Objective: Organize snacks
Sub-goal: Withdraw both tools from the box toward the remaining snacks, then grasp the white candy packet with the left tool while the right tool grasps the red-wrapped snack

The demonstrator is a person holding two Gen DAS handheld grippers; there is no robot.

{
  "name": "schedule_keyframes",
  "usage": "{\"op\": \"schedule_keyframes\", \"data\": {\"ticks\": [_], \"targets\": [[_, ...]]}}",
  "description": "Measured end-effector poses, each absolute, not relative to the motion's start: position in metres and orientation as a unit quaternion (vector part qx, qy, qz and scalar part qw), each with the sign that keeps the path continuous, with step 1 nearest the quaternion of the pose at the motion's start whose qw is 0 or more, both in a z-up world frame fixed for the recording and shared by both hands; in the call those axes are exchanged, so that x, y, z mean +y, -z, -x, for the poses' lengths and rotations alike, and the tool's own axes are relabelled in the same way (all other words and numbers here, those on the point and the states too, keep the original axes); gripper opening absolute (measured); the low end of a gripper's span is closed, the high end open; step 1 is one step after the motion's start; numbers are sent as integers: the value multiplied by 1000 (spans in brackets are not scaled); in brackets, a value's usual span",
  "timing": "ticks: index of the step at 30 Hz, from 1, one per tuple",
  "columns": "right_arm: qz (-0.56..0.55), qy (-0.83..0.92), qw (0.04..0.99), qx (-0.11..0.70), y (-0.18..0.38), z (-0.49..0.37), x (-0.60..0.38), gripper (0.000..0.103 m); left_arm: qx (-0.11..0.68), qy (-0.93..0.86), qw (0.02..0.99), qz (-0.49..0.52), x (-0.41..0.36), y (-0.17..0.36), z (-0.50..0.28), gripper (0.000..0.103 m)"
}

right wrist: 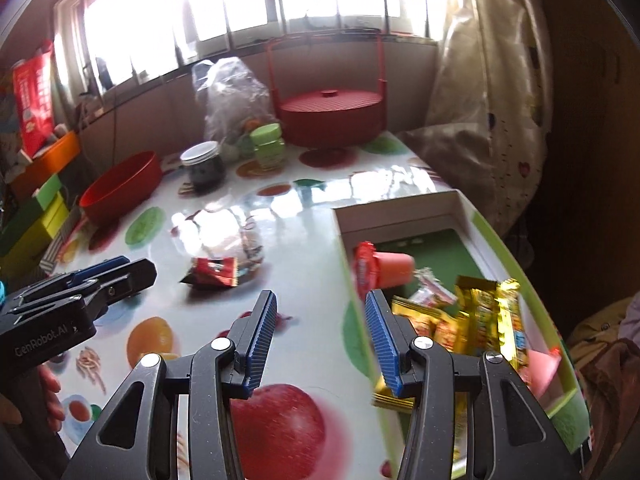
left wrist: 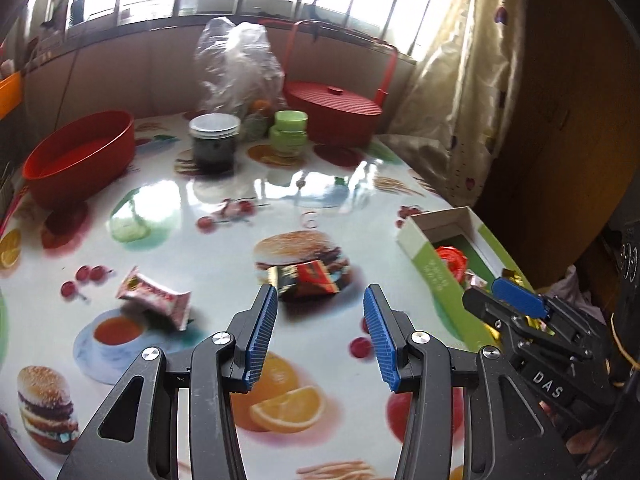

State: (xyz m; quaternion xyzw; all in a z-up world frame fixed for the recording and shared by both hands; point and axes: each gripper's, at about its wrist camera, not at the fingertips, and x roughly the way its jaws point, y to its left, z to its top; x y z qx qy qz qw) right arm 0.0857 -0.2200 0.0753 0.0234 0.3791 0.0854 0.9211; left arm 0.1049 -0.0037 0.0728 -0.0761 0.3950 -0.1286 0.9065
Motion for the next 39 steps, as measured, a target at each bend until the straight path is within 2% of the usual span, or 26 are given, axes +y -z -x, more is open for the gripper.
{"op": "schedule_keyframes", "data": {"ticks": [12,19,28,39], "targets": [[-26,-148,903,402,-62,-118,-176,46,411,68,903,107,53,-50,-110,46],[-25,-195,889,414,-49,-142,-147,52,425,42,896,124,77,-35,-116,46],[3,-225,879,421,-38,-171,-116,56,443,23,885,142,93,-19,-129,46],[28,-221,864,452,-17,-189,-103,56,449,20,879,162,98,-14,-152,46]]}}
